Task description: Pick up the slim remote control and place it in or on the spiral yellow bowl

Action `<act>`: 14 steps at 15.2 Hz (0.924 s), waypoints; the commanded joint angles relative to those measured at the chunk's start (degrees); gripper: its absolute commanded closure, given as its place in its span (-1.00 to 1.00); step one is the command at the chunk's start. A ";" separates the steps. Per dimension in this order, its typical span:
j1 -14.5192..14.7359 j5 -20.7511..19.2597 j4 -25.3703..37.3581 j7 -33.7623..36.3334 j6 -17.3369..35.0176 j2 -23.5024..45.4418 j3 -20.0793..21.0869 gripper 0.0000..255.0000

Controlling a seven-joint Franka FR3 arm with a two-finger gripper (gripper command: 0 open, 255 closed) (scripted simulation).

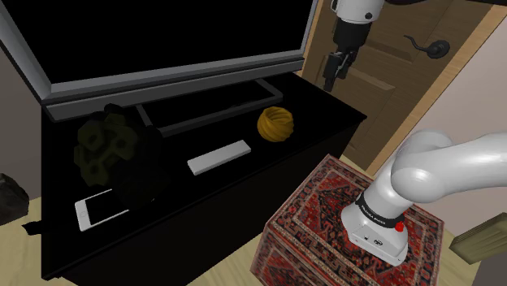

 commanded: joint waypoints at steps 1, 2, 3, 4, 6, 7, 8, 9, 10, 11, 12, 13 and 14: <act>0.00 0.00 0.00 0.00 0.00 0.00 0.00 -1.00; 0.73 0.04 -0.33 -1.29 1.90 1.44 -0.05 -1.00; 1.46 0.09 -0.59 -2.58 3.77 2.92 -0.07 -1.00; 2.19 0.15 -0.79 -3.86 5.62 4.44 -0.09 -1.00; 3.64 0.30 -1.03 -6.41 9.24 7.56 -0.06 -1.00; 4.34 0.40 -1.06 -7.69 11.00 9.15 0.00 -1.00; 5.05 0.50 -1.04 -8.97 12.72 10.77 0.06 -1.00; 5.75 0.60 -0.97 -10.24 14.41 12.41 0.15 -1.00; 6.45 0.72 -0.85 -11.50 16.07 14.06 0.25 -1.00; 7.14 0.83 -0.68 -12.77 17.68 15.72 0.38 -1.00; 7.83 0.96 -0.47 -14.03 19.26 17.38 0.52 -1.00; 8.49 1.09 -0.22 -15.29 20.80 19.05 0.70 -1.00; 9.15 1.23 0.08 -16.55 22.29 20.72 0.90 -1.00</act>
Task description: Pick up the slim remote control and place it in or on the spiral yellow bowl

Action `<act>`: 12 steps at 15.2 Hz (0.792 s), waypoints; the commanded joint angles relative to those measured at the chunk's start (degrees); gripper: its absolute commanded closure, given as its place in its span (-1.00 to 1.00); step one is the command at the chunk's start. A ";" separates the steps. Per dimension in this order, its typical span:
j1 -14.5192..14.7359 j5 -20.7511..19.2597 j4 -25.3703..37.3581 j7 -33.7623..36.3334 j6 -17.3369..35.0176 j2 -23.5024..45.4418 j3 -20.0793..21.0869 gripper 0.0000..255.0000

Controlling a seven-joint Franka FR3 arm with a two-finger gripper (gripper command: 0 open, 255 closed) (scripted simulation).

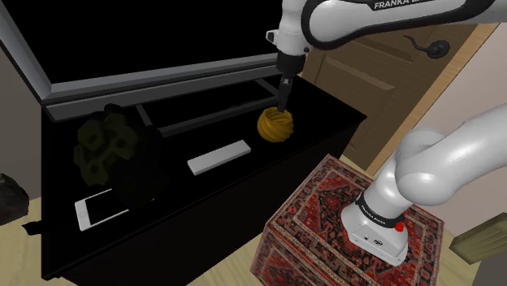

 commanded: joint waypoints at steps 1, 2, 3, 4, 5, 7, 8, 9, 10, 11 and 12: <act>1.27 0.19 0.20 -2.87 3.30 3.14 0.21 -1.00; 1.93 0.32 0.57 -4.11 4.71 4.81 0.44 -1.00; 2.57 0.45 0.97 -5.35 6.08 6.46 0.69 -1.00; 3.21 0.58 1.40 -6.58 7.42 8.11 0.97 -1.00; 3.83 0.70 1.86 -7.81 8.71 9.75 1.26 -1.00; 5.04 0.92 2.85 -10.24 11.17 12.98 1.92 -1.00; 5.63 1.01 3.38 -11.44 12.35 14.58 2.28 -1.00; 6.20 1.09 3.93 -12.63 13.49 16.16 2.67 -1.00; 6.77 1.15 4.49 -13.80 14.59 17.72 3.07 -1.00; 7.33 1.19 5.07 -14.96 15.65 19.26 3.49 -1.00; 7.87 1.22 5.66 -16.11 16.68 20.78 3.93 -1.00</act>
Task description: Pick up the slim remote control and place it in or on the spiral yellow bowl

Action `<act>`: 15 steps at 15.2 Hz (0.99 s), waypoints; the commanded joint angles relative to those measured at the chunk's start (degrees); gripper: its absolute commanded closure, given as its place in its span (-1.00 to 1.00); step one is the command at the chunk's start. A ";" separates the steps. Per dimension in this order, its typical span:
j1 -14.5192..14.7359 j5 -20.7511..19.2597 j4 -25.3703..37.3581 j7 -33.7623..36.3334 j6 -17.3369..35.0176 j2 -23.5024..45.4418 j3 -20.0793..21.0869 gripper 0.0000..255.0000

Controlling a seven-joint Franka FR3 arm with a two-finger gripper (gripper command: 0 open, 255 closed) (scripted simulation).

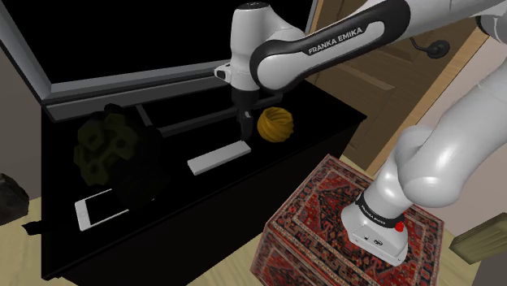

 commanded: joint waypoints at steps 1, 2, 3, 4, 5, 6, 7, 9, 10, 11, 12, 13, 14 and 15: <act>1.04 -0.03 1.79 -2.54 1.98 3.47 0.80 -1.00; 1.58 -0.05 2.40 -3.65 2.94 4.96 1.26 -1.00; 2.10 -0.10 3.01 -4.75 3.88 6.42 1.74 -1.00; 2.63 -0.17 3.63 -5.83 4.79 7.87 2.23 -1.00; 3.15 -0.27 4.25 -6.90 5.67 9.29 2.73 -1.00; 3.30 -0.31 4.46 -7.25 5.96 9.76 2.92 -1.00; 3.30 -0.43 4.14 -7.16 6.70 10.21 2.92 -1.00; 3.30 -0.70 3.56 -6.97 8.20 11.13 2.91 -1.00; 3.30 -0.83 3.28 -6.88 8.94 11.61 2.90 -1.00; 3.31 -0.98 3.02 -6.77 9.68 12.10 2.88 -1.00; 3.31 -1.13 2.77 -6.67 10.42 12.60 2.86 -1.00; 3.33 -1.38 2.41 -6.49 11.59 13.42 2.83 -1.00; 3.33 -1.38 2.40 -6.50 11.59 13.41 2.83 -1.00; 3.33 -1.38 2.40 -6.49 11.59 13.42 2.83 -1.00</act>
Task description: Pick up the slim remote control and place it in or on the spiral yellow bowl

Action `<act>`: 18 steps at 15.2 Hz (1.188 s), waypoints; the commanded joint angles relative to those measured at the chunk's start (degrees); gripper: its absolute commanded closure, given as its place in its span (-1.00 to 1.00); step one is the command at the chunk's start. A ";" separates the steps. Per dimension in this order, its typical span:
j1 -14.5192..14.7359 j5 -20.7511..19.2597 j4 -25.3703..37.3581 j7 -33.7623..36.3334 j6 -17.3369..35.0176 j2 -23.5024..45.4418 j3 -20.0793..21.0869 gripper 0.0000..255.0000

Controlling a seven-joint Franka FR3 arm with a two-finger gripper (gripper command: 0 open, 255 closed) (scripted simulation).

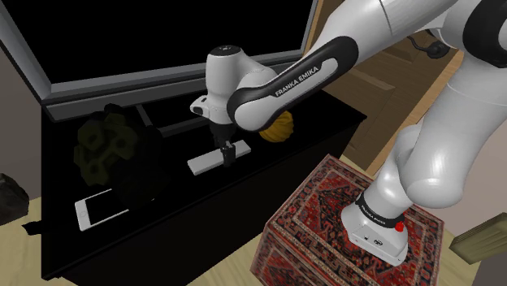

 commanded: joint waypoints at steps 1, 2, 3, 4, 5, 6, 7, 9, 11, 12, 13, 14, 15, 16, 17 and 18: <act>-0.02 -0.04 -0.01 -0.01 0.18 0.14 -0.02 -1.00; -0.02 -0.04 -0.01 -0.01 0.18 0.14 -0.02 -1.00; -0.02 -0.04 -0.01 -0.01 0.18 0.14 -0.02 -1.00; -0.02 -0.04 -0.01 -0.01 0.18 0.14 -0.02 -1.00; -0.02 -0.04 -0.01 -0.01 0.18 0.14 -0.02 -1.00; -0.02 -0.04 -0.01 -0.01 0.18 0.13 -0.02 -1.00; -0.02 -0.04 -0.01 -0.01 0.18 0.13 -0.02 1.00; -0.02 -0.04 0.01 -0.02 0.17 0.14 -0.03 1.00; -0.01 -0.04 0.02 -0.01 0.16 0.14 -0.02 1.00; -0.02 -0.04 0.02 -0.02 0.16 0.14 -0.03 1.00; -0.01 -0.04 0.01 -0.01 0.16 0.13 -0.02 1.00; -0.01 -0.04 0.03 0.01 0.15 0.15 -0.01 1.00; -0.01 -0.05 0.05 0.00 0.14 0.15 -0.02 1.00; -0.02 -0.04 -0.01 -0.01 0.18 0.14 -0.02 1.00; -0.03 0.12 0.23 -0.13 -0.56 -0.38 0.00 1.00; -0.05 0.27 0.49 -0.25 -1.30 -0.87 0.02 1.00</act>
